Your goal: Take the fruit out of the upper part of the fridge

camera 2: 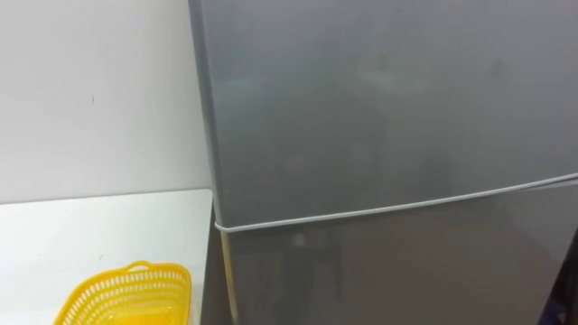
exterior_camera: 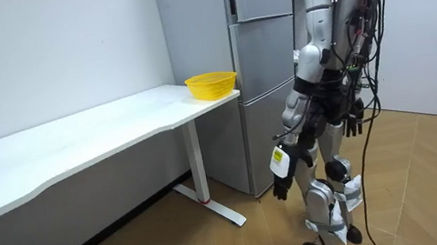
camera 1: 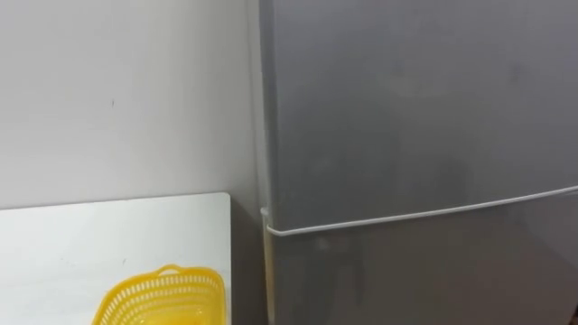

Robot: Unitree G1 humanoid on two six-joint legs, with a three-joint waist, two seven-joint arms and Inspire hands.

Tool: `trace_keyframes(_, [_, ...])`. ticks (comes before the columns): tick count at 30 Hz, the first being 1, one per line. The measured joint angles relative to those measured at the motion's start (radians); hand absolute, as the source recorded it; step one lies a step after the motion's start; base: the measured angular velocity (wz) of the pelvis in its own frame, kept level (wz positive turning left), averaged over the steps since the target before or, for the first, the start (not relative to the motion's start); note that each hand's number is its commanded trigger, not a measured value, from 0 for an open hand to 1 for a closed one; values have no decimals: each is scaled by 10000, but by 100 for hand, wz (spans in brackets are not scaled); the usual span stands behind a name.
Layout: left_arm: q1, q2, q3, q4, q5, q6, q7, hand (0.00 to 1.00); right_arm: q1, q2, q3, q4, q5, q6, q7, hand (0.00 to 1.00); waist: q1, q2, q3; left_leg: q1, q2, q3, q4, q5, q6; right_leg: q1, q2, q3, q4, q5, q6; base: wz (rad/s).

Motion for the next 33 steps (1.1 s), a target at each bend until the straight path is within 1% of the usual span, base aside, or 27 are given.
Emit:
trace_keyframes(1, [16,-1,22,0,-199,-3,70,0,18,0,-3,-4,15,0,-7,0,6,-1,0,1,0,2,-1,0,0,6,-1,-7,-2,0,0,0])
trace_keyframes(3, [82,-38,391,-26,-853,-22,276,0,98,6,-92,-10,69,7,-25,0,52,-2,3,-2,0,1,8,0,0,6,-8,-46,-1,0,0,4])
trace_keyframes(4, [101,-38,420,-31,-1039,-23,363,0,104,6,-108,-10,79,18,-28,0,50,-2,4,-7,0,-1,9,0,0,3,-15,-72,-1,0,0,4])
trace_keyframes(6, [110,-40,790,-34,-2180,-35,873,0,107,5,-155,-9,127,123,-120,0,82,12,8,-2,4,-35,9,0,0,-35,-14,-76,2,0,0,2])
trace_keyframes(7, [108,-34,871,-35,-2489,-45,1043,0,105,4,-154,-9,126,140,-142,0,97,12,8,-2,6,-28,9,0,0,-36,-11,-71,-1,0,0,0])
trace_keyframes(9, [71,-34,1290,-75,-3721,-208,1717,0,87,0,-180,-12,112,139,-262,0,96,22,8,-12,9,-21,9,0,0,-35,-10,-91,-8,7,-7,0])
trace_keyframes(10, [47,-35,1447,-116,-4045,-249,1878,0,88,0,-193,-17,112,128,-277,0,98,28,8,-18,10,-20,9,0,0,-34,-9,-99,-10,9,-7,0])
trace_keyframes(11, [24,-38,1745,-295,-4624,-329,2199,0,89,0,-241,-37,115,114,-320,0,98,39,8,-17,10,-30,4,0,0,-24,-8,-111,-16,12,-9,0])
trace_keyframes(13, [-98,-40,2420,-669,-5329,-606,2899,0,52,-14,-750,-41,107,63,-436,0,138,80,10,-19,9,-36,-3,0,0,-23,-1,-77,-7,12,-10,-2])
trace_keyframes(14, [-117,-41,2544,-781,-5459,-698,3109,0,41,-26,-783,-44,97,42,-490,0,176,100,11,-22,10,-30,-16,0,0,-25,3,-60,-3,12,-9,-11])
trace_keyframes(15, [-209,-43,2785,-1000,-5564,-871,3477,0,65,-40,-835,-44,6,-38,-636,0,284,135,6,0,16,3,-33,0,0,-35,21,22,3,12,-10,-11])
trace_keyframes(16, [-208,-50,2857,-1198,-5561,-903,3657,0,81,-38,-874,-48,-29,-56,-670,0,322,139,4,7,20,24,-37,0,0,-37,26,38,4,12,-10,-8])
trace_keyframes(17, [-197,-49,2956,-1578,-5568,-1045,4033,0,89,-38,-875,-58,-49,-107,-707,0,335,143,3,7,22,58,-49,-1,-1,-36,31,35,3,12,-10,0])
trace_keyframes(18, [-217,-50,2972,-1851,-5594,-1234,4433,0,85,-41,-872,-74,-38,-132,-751,0,350,176,-9,4,22,54,-62,-1,-1,-39,33,23,0,13,-12,0])
trace_keyframes(19, [-224,-52,2992,-2103,-5772,-1348,4788,0,66,-41,-876,-96,-26,-137,-789,0,356,194,-23,5,21,18,-66,-1,-2,-36,30,14,1,13,-11,0])
trace_keyframes(22, [-236,-61,3082,-2587,-6054,-1558,5444,0,58,-42,-978,-189,19,-233,-802,0,356,235,-49,2,16,14,-67,-2,-2,-37,24,6,-17,14,-12,0])
trace_keyframes(23, [-226,-60,3183,-2933,-6180,-1632,5744,0,76,-38,-977,-296,70,-257,-814,0,382,263,-67,-2,16,5,-68,-2,-2,-41,22,-9,-17,15,-14,0])
trace_keyframes(24, [-130,-63,3275,-3521,-6352,-1694,6080,0,121,-40,-984,-476,173,-261,-827,0,400,254,-72,-1,14,-6,-68,-2,-2,-43,20,-22,-18,15,-14,0])
trace_keyframes(25, [-1,-62,3338,-4188,-6452,-1816,6421,0,127,-46,-1044,-541,199,-358,-895,0,447,244,-72,6,13,-9,-68,-2,-3,-49,21,-14,-19,15,-14,0])
trace_keyframes(26, [12,-62,3379,-4485,-6501,-1935,6608,0,131,-48,-1143,-588,221,-391,-915,0,482,246,-74,11,11,-11,-68,-2,-3,-58,20,-12,-17,15,-14,0])
trace_keyframes(27, [16,-61,3418,-5034,-6618,-2126,7013,0,121,-62,-1196,-652,255,-470,-991,0,567,260,-79,4,10,-24,-69,-2,-3,-95,20,3,-7,16,-12,0])
trace_keyframes(28, [20,-59,3422,-5322,-6690,-2227,7217,0,116,-63,-1195,-686,256,-492,-1016,0,578,262,-79,-7,10,-34,-69,-2,-3,-108,19,3,-1,17,-12,0])
trace_keyframes(30, [29,-47,3434,-6051,-6737,-2677,7888,0,116,-63,-1193,-829,305,-599,-1001,0,622,283,-94,-13,3,-100,-90,-2,-3,-109,27,9,-2,17,-11,2])
trace_keyframes(31, [45,-52,3458,-6222,-6740,-2720,8020,0,131,-63,-1193,-881,311,-640,-1001,0,624,295,-99,-12,3,-107,-100,-2,-2,-110,29,7,-1,17,-11,0])
trace_keyframes(33, [105,-55,3575,-6935,-6725,-2913,8495,0,195,-64,-1195,-942,295,-858,-1011,0,627,299,-100,-10,6,-108,-113,-2,-3,-111,44,11,1,18,-13,0])
